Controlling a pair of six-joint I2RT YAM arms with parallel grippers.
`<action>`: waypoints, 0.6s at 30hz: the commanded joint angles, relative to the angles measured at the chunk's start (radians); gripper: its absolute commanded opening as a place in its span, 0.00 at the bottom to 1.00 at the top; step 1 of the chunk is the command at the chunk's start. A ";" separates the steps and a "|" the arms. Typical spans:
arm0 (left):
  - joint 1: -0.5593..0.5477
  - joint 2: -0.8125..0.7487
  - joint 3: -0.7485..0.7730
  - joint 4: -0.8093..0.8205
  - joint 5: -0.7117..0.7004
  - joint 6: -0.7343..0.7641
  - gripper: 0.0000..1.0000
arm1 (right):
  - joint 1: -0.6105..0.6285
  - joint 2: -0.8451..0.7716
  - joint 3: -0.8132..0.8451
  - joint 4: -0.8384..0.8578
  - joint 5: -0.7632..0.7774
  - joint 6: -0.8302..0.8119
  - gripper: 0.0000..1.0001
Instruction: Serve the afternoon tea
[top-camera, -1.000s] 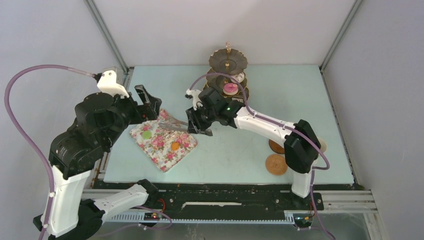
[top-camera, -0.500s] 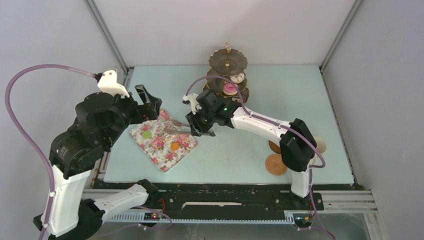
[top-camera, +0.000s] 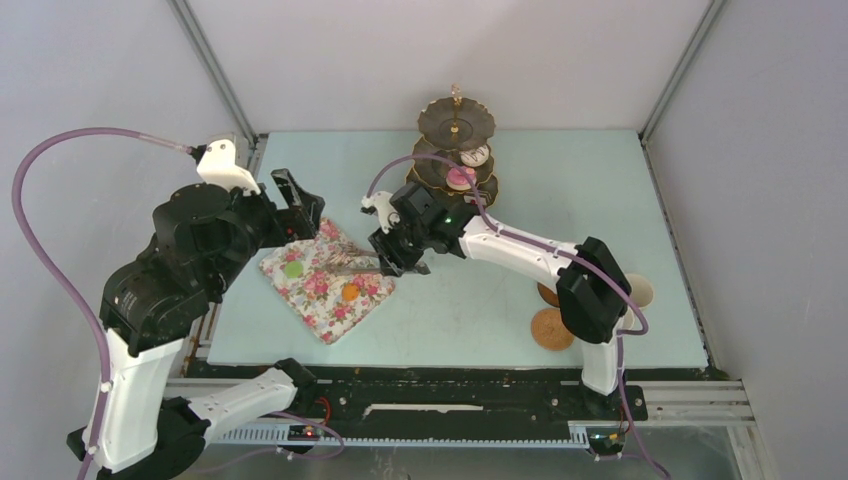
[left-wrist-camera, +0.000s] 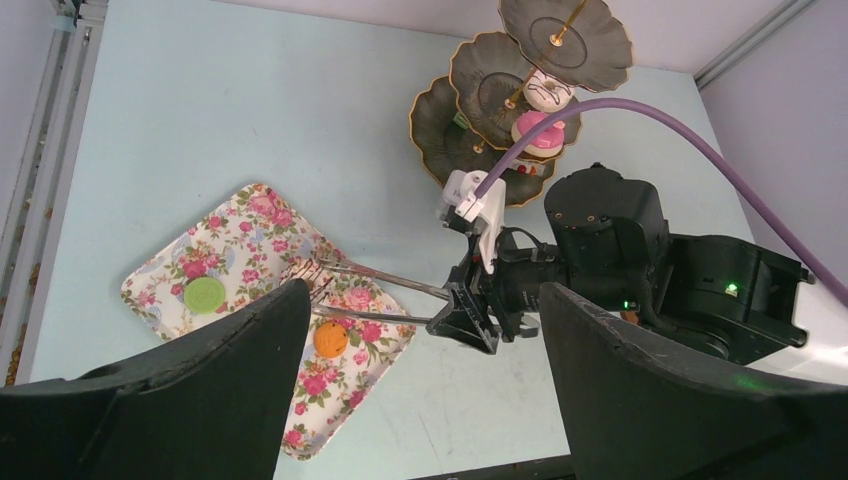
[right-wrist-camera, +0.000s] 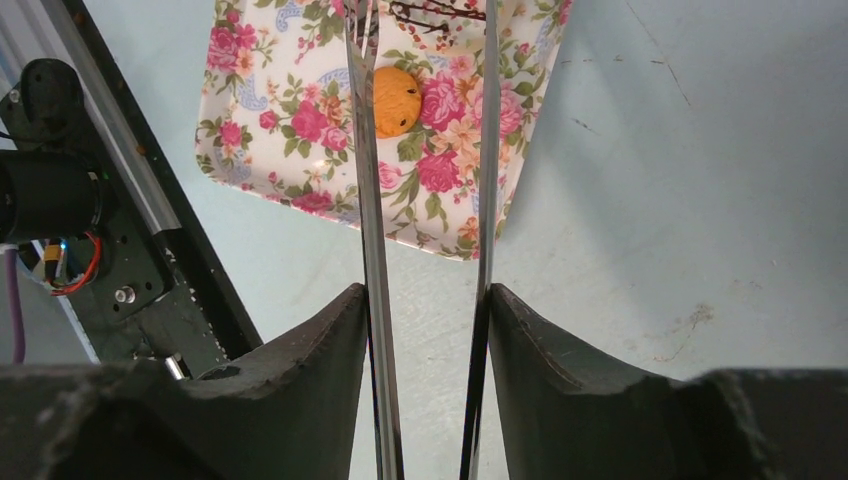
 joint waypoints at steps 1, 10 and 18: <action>-0.002 0.008 0.023 0.007 -0.014 0.008 0.92 | 0.007 0.022 0.050 0.024 0.028 -0.045 0.50; -0.002 0.011 0.028 0.010 -0.012 0.013 0.92 | 0.026 0.039 0.059 -0.005 0.085 -0.117 0.52; -0.002 0.014 0.035 0.008 -0.010 0.016 0.92 | 0.029 0.045 0.067 0.001 0.051 -0.124 0.54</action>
